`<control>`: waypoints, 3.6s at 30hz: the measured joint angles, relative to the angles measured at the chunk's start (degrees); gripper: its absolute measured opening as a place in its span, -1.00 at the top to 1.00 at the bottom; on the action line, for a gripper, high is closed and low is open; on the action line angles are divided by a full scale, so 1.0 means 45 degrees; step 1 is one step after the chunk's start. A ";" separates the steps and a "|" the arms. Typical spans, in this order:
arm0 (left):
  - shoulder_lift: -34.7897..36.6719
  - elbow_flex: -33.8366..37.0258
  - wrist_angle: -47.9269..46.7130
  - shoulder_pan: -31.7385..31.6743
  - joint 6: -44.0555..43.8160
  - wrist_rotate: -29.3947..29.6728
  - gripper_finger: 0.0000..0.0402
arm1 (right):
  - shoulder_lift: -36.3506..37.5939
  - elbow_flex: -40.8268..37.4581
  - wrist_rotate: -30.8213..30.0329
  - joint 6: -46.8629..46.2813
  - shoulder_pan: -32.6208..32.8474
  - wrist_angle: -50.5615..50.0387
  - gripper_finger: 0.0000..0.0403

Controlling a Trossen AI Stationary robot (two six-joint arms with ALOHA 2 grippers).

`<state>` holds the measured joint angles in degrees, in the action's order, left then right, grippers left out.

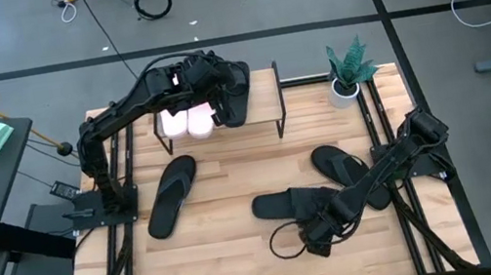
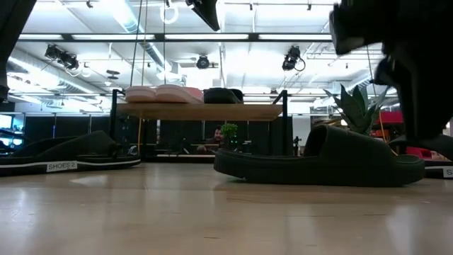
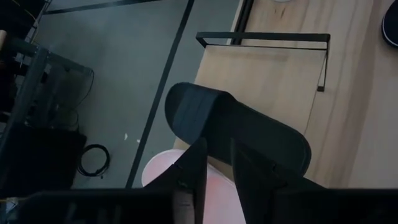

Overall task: Pick and place slides into the shelf
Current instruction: Put the middle black slides on the shelf aligned with the pink and black slides

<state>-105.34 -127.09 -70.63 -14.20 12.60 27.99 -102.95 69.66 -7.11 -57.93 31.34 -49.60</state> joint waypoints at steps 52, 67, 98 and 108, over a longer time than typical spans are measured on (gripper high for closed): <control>-0.0005 0.0000 0.0015 0.0000 0.0107 0.0005 0.71 | 0.1434 0.0638 -0.1696 0.5927 -0.2849 0.1573 0.97; -0.0005 0.0000 -0.0284 0.0000 -0.0321 0.0001 0.75 | 0.1232 0.0030 -0.2587 0.7423 -0.3199 0.1941 0.52; -0.0005 0.0000 -0.0457 0.0000 -0.0301 0.0000 0.83 | 0.0863 -0.1971 -0.6439 0.7893 -0.3552 0.3648 0.28; -0.0005 0.0000 -0.0455 0.0005 -0.0301 0.0000 0.91 | 0.0868 -0.1951 -0.4963 0.9167 -0.4491 0.3760 0.90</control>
<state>-105.36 -127.09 -72.68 -14.17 11.25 27.99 -99.04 60.88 -29.44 -16.68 11.13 -32.69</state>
